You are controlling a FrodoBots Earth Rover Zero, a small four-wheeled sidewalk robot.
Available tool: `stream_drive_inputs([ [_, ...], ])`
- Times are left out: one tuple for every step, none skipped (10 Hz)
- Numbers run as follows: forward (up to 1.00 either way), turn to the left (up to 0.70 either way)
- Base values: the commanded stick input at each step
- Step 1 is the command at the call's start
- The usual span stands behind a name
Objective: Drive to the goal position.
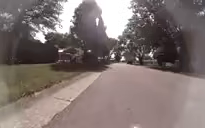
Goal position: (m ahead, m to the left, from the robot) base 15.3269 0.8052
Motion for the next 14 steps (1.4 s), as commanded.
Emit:
stream_drive_inputs([
  [1.0, 0.0],
  [0.99, 0.0],
  [0.98, 0.0],
  [0.96, 0.0],
  [0.96, 0.0],
  [0.97, 0.0],
  [1.0, 0.0],
  [1.0, 0.0],
  [1.0, 0.0],
  [1.0, 0.0],
  [1.0, 0.0],
  [1.0, 0.0],
  [1.0, -0.02],
  [1.0, -0.33],
])
